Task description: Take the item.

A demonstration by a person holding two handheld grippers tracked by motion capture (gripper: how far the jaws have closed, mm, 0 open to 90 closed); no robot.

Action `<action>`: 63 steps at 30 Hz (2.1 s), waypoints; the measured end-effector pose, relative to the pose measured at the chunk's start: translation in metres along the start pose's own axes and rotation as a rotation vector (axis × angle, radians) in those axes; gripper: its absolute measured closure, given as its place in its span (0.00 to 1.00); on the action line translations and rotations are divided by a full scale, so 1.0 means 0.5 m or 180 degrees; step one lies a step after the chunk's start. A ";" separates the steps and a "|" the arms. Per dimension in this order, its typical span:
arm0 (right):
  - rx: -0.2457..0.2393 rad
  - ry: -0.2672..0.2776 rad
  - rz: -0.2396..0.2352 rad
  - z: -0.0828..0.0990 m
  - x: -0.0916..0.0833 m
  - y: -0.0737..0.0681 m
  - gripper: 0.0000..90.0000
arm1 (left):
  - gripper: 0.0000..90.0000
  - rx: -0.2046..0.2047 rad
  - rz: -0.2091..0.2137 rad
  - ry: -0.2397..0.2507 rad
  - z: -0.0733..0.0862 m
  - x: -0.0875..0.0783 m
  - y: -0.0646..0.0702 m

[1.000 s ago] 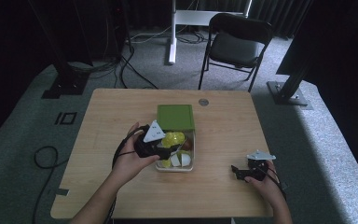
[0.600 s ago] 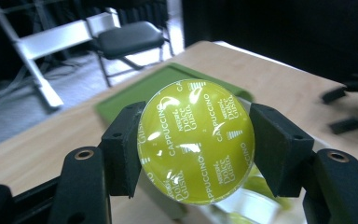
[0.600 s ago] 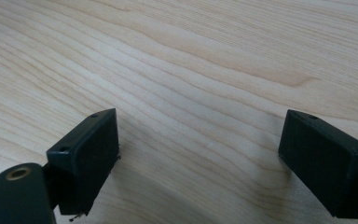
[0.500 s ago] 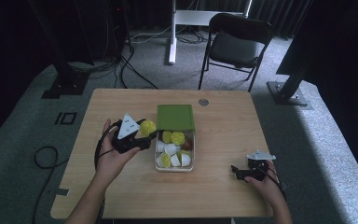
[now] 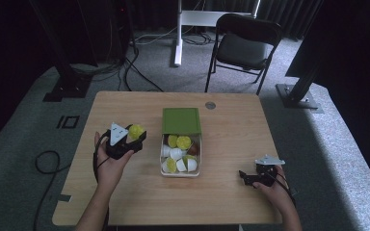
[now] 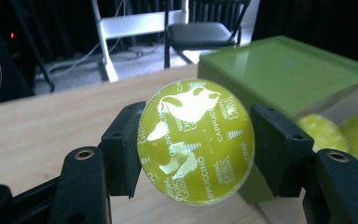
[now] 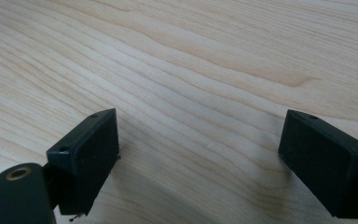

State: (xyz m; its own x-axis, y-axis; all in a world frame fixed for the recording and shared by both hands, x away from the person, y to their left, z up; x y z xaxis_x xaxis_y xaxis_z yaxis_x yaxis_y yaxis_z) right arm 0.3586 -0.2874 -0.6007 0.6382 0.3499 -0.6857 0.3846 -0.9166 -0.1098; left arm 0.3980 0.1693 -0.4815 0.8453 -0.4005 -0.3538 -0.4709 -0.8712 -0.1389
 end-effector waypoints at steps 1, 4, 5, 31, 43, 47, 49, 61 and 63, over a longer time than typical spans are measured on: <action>0.0000 0.0000 0.0000 0.000 0.000 0.000 0.13 | 0.45 0.0007 -0.0043 0.0017 0.010 0.007 -0.004; 0.0001 0.0000 0.0000 0.000 0.000 0.000 0.13 | 0.45 0.0027 -0.0179 -0.0027 0.036 0.023 -0.013; 0.0000 0.0000 0.0000 0.000 0.000 0.000 0.13 | 0.45 0.0019 -0.0227 -0.0049 0.049 0.030 -0.016; 0.0000 0.0000 0.0000 0.000 0.000 0.000 0.13 | 0.45 -0.0160 0.0054 -0.0948 0.149 0.146 -0.014; 0.0000 0.0001 0.0000 0.000 0.000 0.000 0.13 | 0.45 -0.0081 0.0130 -0.1101 0.150 0.163 0.000; 0.0000 0.0000 0.0000 0.000 0.000 0.000 0.13 | 0.32 -0.0087 0.0066 -0.1059 0.145 0.160 -0.006; 0.0001 0.0000 0.0000 0.000 0.000 0.000 0.13 | 0.32 -0.0148 0.0122 -0.0999 0.140 0.155 -0.007; 0.0000 0.0001 0.0001 0.000 0.000 0.000 0.13 | 0.22 -0.0066 0.0416 -0.0699 0.124 0.099 0.012; 0.0000 0.0001 0.0000 0.000 0.000 0.000 0.13 | 0.22 -0.0066 0.0489 -0.0609 0.121 0.083 0.015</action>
State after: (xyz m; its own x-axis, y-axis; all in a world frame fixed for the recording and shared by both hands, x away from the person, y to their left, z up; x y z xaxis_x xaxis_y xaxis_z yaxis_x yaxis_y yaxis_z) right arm 0.3586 -0.2874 -0.6007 0.6384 0.3500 -0.6855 0.3846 -0.9165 -0.1097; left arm 0.4142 0.1634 -0.5530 0.7000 -0.4694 -0.5382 -0.5832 -0.8107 -0.0516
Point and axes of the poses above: each handheld gripper's, and its own axes: x roughly forward along the jaws, z roughly out of its underside, y roughly to its right, the point moved 6 cm from there along x, roughly forward along the jaws, and after that the axes turned 8 degrees about x, right-handed, at the moved point
